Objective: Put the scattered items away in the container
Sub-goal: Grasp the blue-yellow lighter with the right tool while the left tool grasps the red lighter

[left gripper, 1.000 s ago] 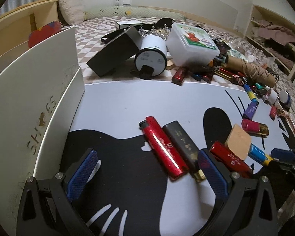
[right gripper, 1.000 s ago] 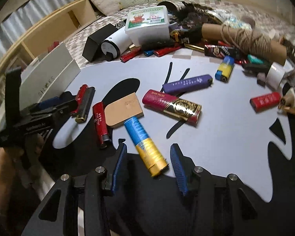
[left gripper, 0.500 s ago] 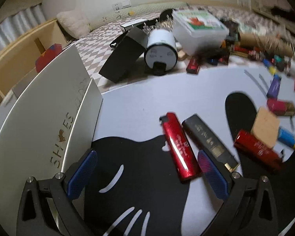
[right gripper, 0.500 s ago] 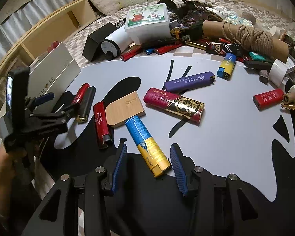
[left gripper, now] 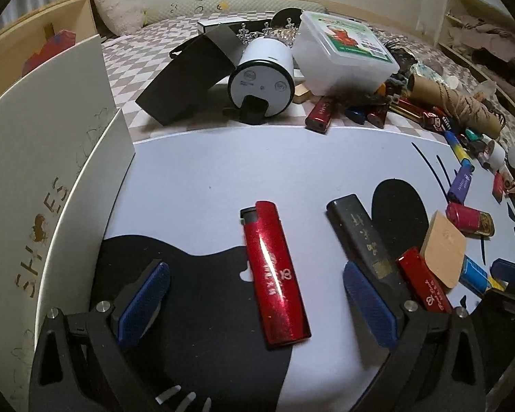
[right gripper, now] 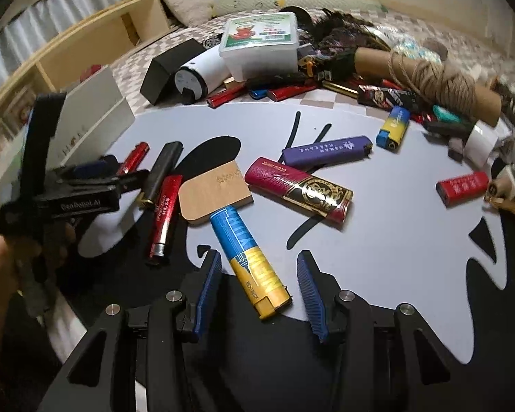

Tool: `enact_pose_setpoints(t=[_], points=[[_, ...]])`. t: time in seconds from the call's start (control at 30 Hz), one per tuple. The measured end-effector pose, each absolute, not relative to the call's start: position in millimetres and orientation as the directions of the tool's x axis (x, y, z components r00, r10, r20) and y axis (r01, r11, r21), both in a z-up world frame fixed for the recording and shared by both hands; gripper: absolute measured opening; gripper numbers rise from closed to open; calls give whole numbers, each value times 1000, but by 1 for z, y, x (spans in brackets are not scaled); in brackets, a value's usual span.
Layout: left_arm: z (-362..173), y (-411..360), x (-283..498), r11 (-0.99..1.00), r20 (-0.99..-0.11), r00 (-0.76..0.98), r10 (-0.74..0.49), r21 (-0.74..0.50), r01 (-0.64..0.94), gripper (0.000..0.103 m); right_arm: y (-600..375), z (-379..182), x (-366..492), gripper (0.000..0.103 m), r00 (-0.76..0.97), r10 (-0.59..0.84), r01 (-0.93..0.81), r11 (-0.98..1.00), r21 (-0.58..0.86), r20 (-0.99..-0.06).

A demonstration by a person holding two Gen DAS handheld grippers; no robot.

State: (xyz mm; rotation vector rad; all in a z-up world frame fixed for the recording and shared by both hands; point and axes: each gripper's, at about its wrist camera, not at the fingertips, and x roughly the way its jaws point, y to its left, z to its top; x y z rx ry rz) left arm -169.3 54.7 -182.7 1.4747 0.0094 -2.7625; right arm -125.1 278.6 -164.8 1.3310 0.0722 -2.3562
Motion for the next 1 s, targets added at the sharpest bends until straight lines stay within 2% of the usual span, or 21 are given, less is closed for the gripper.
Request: enact_pose_setpoints(t=[0.1,0.17,0.2,0.37,0.43,0.6,0.7,0.87,0.9,0.97,1.0], points=[[-181,57,-167,-1000,-826,-564,7,-8,-1,99,269,-168,-120,47,-481,-293,424,-903,73,-827],[-180,59,-165,-1000,-822,-569,15,-12,-9,90,264,-170,-117,47,-507,-267,437,-899,23,-819],[-180,60,-165,-1000,-820,-572,20,-15,-14,83,264,-170,-117,47,-510,-266,437,-899,20,-818],[-179,61,-164,-998,-815,-577,55,-49,-27,64,264,-171,-116,47,-522,-258,434,-901,6,-813],[-178,59,-163,-997,-813,-577,77,-81,-20,47,263,-172,-116,47,-527,-254,433,-901,1,-811],[-177,49,-160,-984,-811,-568,143,-177,5,26,263,-173,-115,47,-540,-246,431,-902,-13,-805],[-176,46,-157,-974,-809,-559,181,-227,12,23,263,-174,-114,47,-547,-241,429,-903,-21,-802],[-173,50,-153,-972,-811,-551,199,-236,-5,22,261,-174,-114,46,-542,-233,418,-908,-18,-808],[-173,51,-152,-972,-811,-549,201,-235,-9,22,260,-174,-113,45,-543,-228,415,-910,-22,-808],[-172,54,-150,-973,-813,-545,204,-231,-20,22,257,-174,-110,31,-543,-225,410,-912,-21,-809],[-172,54,-149,-973,-814,-543,204,-228,-24,22,256,-174,-109,29,-543,-224,408,-913,-21,-809]])
